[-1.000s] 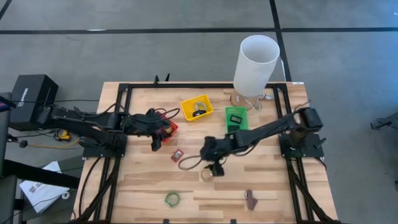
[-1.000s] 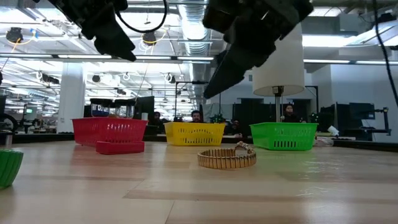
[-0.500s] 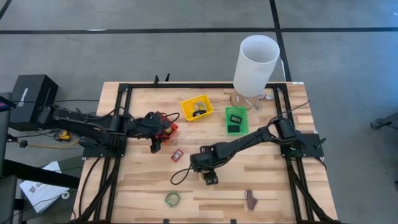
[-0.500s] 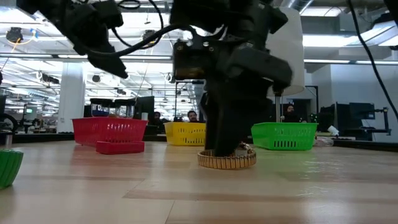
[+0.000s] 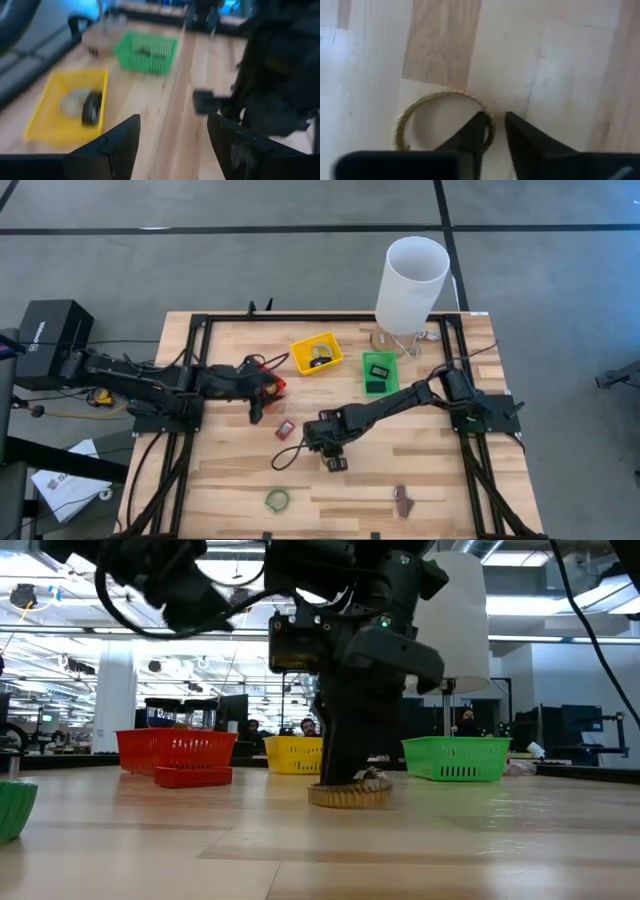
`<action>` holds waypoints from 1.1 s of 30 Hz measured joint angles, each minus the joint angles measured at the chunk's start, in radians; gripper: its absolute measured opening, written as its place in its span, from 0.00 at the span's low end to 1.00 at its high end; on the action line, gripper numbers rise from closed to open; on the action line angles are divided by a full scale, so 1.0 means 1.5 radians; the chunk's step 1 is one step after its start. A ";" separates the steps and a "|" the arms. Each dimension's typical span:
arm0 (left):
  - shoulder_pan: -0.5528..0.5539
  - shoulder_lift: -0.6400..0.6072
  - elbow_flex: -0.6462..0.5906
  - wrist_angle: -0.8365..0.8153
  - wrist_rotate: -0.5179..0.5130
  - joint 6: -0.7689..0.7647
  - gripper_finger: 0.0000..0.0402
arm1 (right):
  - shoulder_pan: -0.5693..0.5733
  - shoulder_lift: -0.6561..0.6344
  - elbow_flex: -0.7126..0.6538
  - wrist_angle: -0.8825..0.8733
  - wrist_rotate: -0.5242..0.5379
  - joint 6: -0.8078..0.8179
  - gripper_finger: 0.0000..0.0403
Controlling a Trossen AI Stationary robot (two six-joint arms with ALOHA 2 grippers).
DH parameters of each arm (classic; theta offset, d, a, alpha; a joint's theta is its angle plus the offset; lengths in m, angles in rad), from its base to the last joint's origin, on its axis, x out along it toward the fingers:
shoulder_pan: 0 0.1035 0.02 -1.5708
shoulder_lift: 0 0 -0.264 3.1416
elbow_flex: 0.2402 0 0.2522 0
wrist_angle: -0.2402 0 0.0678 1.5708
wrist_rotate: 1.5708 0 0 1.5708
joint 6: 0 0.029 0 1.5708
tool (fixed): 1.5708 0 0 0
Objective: Pick & Place Office items
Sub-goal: Put the gold watch into the yellow basket
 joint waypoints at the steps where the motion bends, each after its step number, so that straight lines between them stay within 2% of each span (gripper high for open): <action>1: 0.000 0.000 0.000 0.021 0.000 0.022 0.56 | -0.004 0.000 0.000 -0.004 -0.001 0.000 0.15; 5: 0.000 0.000 0.000 0.062 0.001 0.065 0.54 | -0.021 -0.004 0.001 -0.030 -0.006 -0.024 0.02; 9: 0.000 -0.006 0.000 0.076 0.001 0.068 0.55 | -0.047 -0.011 0.024 -0.074 0.019 -0.047 0.04; 19: 0.000 -0.010 0.000 0.076 0.000 0.068 0.54 | -0.137 -0.015 0.178 -0.226 0.217 -0.137 0.02; 25: 0.000 -0.010 0.000 0.076 -0.001 0.066 0.53 | -0.197 -0.015 0.227 -0.175 0.340 -0.191 0.01; 33: 0.001 -0.010 0.000 0.077 -0.008 0.066 0.53 | -0.281 -0.006 0.227 -0.053 0.332 -0.211 0.01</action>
